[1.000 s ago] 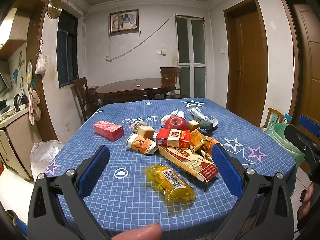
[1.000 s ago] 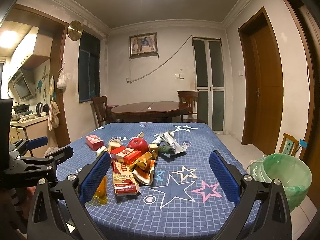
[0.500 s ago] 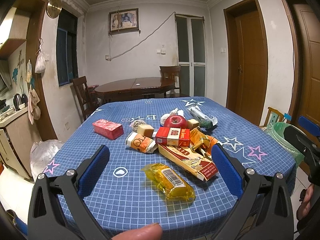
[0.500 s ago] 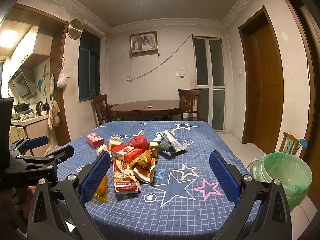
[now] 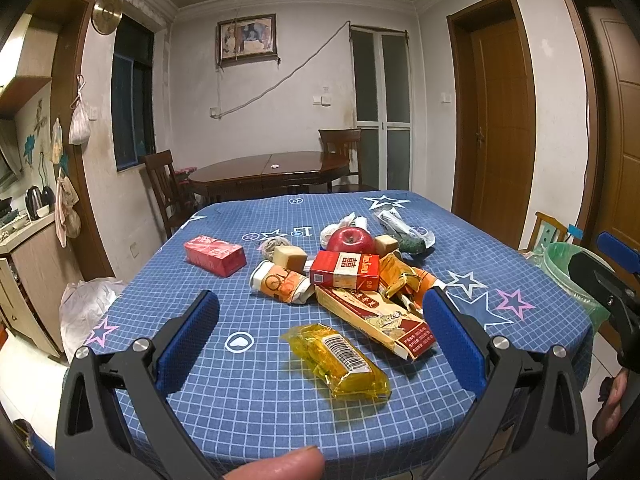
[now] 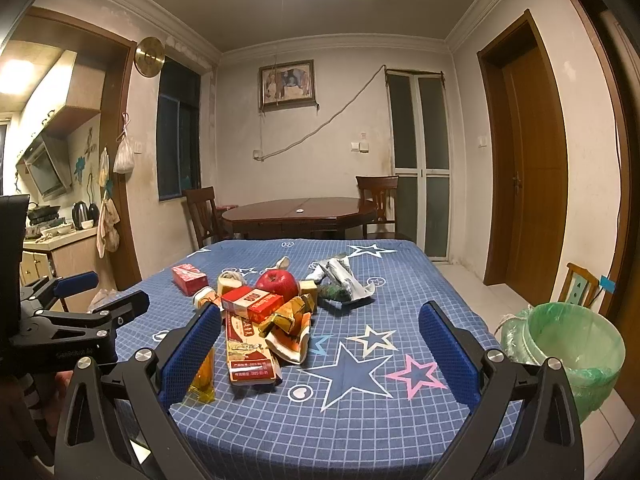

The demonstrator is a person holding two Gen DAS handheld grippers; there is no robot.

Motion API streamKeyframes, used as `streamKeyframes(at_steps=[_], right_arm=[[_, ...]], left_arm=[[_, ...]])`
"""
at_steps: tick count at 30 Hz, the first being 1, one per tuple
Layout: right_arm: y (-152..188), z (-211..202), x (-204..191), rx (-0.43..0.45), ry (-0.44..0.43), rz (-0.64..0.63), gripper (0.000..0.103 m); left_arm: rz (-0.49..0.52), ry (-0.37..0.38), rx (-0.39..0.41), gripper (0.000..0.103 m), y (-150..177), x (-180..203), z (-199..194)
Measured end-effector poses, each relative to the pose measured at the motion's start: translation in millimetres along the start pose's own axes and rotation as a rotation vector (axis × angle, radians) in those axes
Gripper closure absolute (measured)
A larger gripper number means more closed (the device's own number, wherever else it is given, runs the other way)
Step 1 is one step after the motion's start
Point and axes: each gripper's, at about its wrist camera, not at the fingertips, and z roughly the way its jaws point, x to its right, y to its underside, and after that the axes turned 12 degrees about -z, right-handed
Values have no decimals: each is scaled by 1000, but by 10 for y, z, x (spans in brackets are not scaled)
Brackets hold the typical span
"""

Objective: Collect trash

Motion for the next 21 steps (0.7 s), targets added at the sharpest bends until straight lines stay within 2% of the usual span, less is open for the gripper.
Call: streamKeyframes(at_steps=[16, 19, 21], right_arm=[[12, 7, -3, -5, 0, -1, 4], [17, 19, -14, -10, -6, -10, 4], [26, 46, -35, -16, -9, -21, 4]], left_arm=[[1, -1, -10, 5, 6, 3, 18], [6, 7, -39, 5, -4, -5, 84], [14, 31, -92, 5, -11, -29, 170]])
